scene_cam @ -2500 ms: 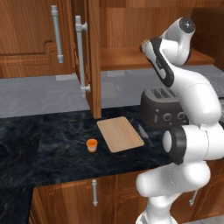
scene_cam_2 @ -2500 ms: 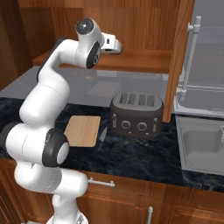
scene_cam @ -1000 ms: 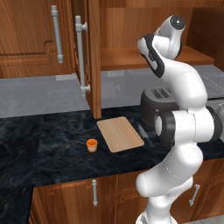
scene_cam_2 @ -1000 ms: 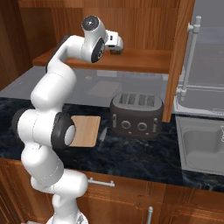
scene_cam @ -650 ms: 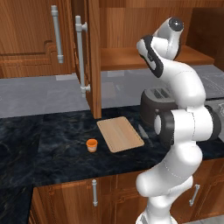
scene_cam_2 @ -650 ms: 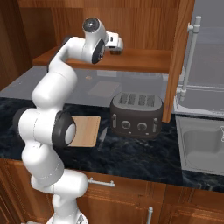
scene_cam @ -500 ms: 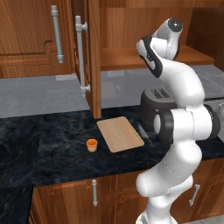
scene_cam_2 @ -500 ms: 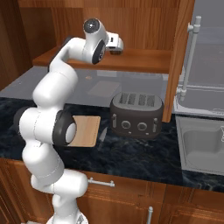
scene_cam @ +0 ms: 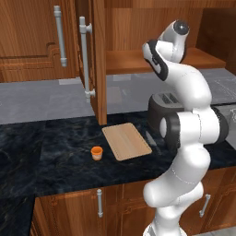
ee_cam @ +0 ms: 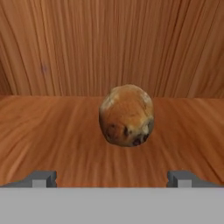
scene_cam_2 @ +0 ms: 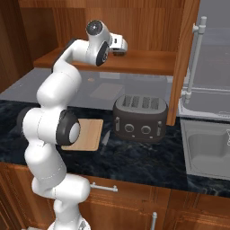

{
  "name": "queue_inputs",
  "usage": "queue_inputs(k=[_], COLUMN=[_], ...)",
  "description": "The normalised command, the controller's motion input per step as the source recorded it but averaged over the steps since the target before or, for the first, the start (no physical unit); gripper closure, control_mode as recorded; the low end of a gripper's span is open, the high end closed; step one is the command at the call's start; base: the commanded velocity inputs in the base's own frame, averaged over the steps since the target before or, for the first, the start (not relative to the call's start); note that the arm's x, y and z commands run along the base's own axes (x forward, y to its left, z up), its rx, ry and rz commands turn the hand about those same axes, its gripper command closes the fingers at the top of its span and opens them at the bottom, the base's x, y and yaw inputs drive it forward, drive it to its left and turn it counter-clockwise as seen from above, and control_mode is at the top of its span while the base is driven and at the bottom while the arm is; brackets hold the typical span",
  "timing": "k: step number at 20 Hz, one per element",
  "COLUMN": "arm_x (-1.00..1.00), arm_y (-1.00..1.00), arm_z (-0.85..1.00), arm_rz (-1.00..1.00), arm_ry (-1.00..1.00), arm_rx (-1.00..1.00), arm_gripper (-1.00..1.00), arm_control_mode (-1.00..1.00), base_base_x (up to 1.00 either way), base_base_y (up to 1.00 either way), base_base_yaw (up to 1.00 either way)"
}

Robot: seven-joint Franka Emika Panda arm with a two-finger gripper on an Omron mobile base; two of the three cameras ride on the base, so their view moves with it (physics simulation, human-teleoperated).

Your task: Pick the bread, place it on the cutting board, pick the jam, place it on the counter, and close the cabinet.

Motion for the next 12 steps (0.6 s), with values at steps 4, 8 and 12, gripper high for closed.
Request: queue_inputs(k=[4, 8, 12], arm_x=[0.09, 0.11, 0.09], arm_y=[0.0, 0.0, 0.0], arm_z=[0.0, 0.0, 0.0], arm_rz=[-0.05, -0.05, -0.04], arm_ry=[-0.02, -0.01, 0.0], arm_rx=[0.0, 0.0, 0.0], arm_gripper=[-1.0, -1.0, -1.0], arm_control_mode=[-1.0, -1.0, -1.0], base_base_x=[0.0, 0.0, 0.0], base_base_y=[0.0, 0.0, 0.0], base_base_yaw=[0.0, 0.0, 0.0])
